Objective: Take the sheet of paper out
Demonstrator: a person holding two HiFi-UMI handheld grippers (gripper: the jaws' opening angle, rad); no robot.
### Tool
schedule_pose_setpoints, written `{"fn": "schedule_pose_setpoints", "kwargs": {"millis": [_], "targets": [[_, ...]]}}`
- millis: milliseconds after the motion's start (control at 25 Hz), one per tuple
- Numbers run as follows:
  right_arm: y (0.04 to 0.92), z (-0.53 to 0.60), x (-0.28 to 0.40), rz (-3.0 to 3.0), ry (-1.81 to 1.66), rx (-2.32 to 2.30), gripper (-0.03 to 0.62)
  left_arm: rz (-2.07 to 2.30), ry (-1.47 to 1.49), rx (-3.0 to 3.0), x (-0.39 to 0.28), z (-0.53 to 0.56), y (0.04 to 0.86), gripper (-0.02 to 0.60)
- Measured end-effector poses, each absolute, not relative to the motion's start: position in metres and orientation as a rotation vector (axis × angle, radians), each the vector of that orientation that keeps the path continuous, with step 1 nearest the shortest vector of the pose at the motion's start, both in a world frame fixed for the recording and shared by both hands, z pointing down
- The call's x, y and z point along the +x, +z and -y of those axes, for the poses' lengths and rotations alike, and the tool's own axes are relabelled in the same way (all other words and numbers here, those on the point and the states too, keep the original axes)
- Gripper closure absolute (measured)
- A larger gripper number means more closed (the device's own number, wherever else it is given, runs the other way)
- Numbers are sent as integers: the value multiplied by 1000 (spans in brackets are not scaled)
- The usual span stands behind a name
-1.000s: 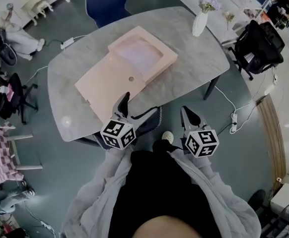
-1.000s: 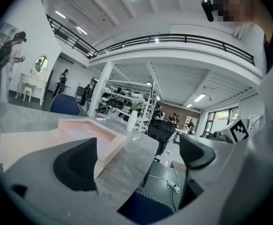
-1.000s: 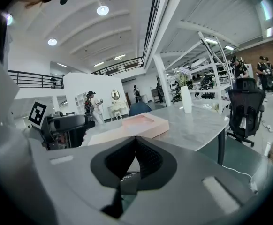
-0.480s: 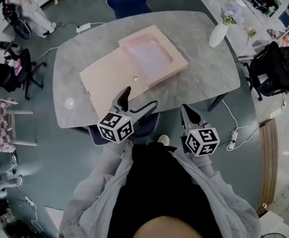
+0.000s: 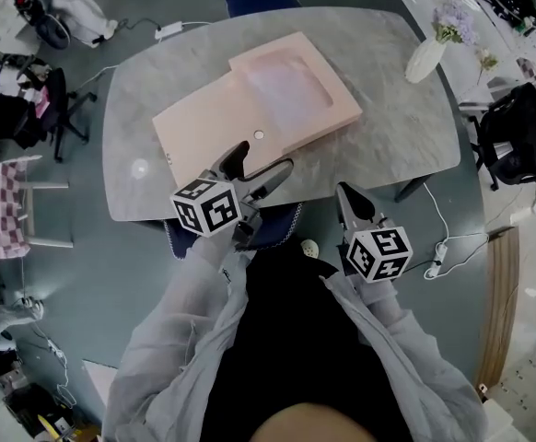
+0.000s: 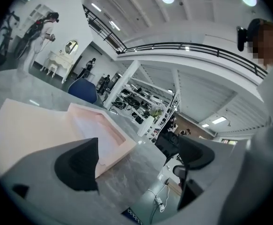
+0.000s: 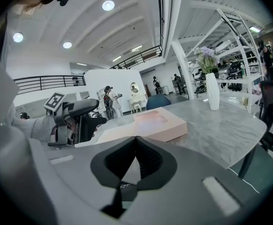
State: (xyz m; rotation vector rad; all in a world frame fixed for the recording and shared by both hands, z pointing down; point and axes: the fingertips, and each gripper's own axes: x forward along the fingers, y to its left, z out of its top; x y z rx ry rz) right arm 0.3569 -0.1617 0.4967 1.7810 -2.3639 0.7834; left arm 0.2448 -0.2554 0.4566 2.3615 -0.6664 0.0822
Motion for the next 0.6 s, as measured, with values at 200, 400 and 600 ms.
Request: {"fn": "schedule_pose_setpoints", "kwargs": {"millis": [200, 400, 600], "targets": [[505, 172, 347, 2367, 826, 1758, 585, 622, -34, 2176, 241, 285, 458, 76], [513, 186, 339, 2338, 880, 1743, 585, 656, -58, 2048, 233, 324, 474, 106], [515, 203, 333, 2306, 917, 1739, 585, 623, -33, 1970, 237, 351, 492, 106]]}}
